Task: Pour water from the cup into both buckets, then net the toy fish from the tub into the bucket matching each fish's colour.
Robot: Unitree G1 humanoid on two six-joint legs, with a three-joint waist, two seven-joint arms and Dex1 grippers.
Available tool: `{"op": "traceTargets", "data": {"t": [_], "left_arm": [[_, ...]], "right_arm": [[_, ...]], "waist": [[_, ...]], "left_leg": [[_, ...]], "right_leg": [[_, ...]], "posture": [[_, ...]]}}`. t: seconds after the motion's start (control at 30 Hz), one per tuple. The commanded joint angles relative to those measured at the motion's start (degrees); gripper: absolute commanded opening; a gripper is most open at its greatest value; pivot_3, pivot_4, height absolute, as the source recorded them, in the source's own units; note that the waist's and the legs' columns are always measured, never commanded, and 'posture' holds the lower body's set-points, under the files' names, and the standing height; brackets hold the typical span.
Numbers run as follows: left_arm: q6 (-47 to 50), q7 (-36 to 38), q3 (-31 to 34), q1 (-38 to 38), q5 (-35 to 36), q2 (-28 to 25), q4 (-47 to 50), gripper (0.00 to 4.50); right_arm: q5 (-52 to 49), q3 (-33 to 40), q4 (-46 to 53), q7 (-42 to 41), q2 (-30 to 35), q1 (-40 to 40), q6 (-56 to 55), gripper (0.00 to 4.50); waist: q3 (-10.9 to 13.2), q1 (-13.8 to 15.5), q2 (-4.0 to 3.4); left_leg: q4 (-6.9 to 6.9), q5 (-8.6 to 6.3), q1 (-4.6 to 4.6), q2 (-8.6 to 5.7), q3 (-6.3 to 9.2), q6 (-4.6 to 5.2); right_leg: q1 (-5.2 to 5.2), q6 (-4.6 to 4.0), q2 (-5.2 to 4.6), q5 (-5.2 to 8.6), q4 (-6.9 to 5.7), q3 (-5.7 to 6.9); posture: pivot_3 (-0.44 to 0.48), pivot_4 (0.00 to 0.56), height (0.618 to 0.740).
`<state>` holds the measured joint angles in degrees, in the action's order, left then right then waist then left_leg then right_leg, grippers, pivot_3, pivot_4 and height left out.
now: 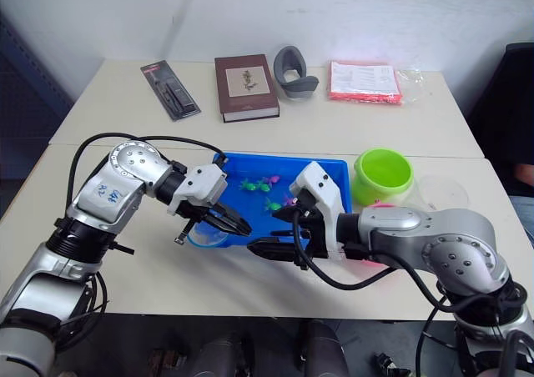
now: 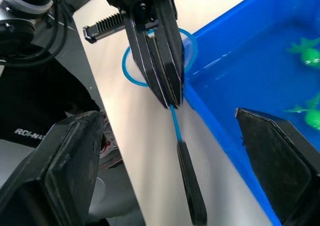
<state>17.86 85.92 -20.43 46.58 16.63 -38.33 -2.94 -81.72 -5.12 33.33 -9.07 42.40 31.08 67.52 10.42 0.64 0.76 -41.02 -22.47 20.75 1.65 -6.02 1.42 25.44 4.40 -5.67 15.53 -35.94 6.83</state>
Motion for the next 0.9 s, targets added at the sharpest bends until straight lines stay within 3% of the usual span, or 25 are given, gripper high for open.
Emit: {"op": "traceTargets", "data": {"t": [0.03,0.4,0.5,0.57,0.73,0.77,0.9], "left_arm": [[0.4,0.6,0.7,1.2,-0.1,0.1,1.5,0.04],[1.1,0.0,1.0,1.0,-0.2,0.9,1.5,0.04],[1.1,-0.1,0.9,1.0,-0.4,1.1,1.5,0.00],[1.1,0.0,0.8,1.0,-0.6,1.2,1.4,0.00],[1.0,0.1,0.5,0.9,-1.6,1.2,0.9,0.00],[1.1,0.0,0.5,0.9,-1.7,1.2,1.0,0.00],[1.1,-0.1,0.8,0.5,-1.5,1.4,1.1,0.00]], "right_arm": [[-3.1,0.2,1.2,1.8,-0.1,-0.4,0.0,4.50],[-6.3,2.0,0.9,5.8,-0.9,-5.2,-2.6,4.50],[-6.8,2.0,0.8,6.8,-1.2,-5.5,-3.5,3.67],[-6.7,1.9,0.6,7.2,-1.2,-5.4,-3.9,2.85],[-6.5,2.0,0.3,7.9,-1.3,-5.2,-4.9,0.32],[-6.5,1.9,0.3,7.9,-1.3,-5.3,-5.1,0.03],[-7.4,1.7,0.8,6.5,-1.0,-6.2,-5.0,0.03]], "waist": [[0.0,0.0,0.00],[0.0,0.6,0.00],[0.0,0.7,0.00],[0.0,0.7,0.00],[0.0,0.7,0.00],[0.0,0.7,0.00],[0.0,0.7,0.00]], "left_leg": [[-0.01,0.00,0.02,0.00,0.01,0.00],[-0.20,0.01,0.30,-0.01,0.31,0.01],[-0.21,0.01,0.32,-0.02,0.34,0.02],[-0.22,0.01,0.33,-0.02,0.34,0.02],[-0.23,0.01,0.35,-0.02,0.38,0.03],[-0.24,0.01,0.35,-0.02,0.38,0.03],[-0.25,0.01,0.37,-0.02,0.40,0.03]], "right_leg": [[0.00,0.00,0.00,0.00,0.00,0.01],[0.01,0.01,0.00,-0.02,0.04,0.14],[0.01,0.02,0.01,-0.03,0.04,0.38],[0.01,0.02,0.00,-0.03,0.04,0.45],[0.01,0.02,0.00,-0.03,0.04,0.50],[0.01,0.02,0.00,-0.03,0.04,0.50],[0.00,0.02,0.00,-0.03,0.04,0.52]], "posture": [[0.000,0.150,0.740],[0.000,0.150,0.740],[0.000,0.150,0.740],[0.000,0.150,0.740],[0.000,0.150,0.740],[0.000,0.150,0.740],[0.000,0.150,0.740]]}}
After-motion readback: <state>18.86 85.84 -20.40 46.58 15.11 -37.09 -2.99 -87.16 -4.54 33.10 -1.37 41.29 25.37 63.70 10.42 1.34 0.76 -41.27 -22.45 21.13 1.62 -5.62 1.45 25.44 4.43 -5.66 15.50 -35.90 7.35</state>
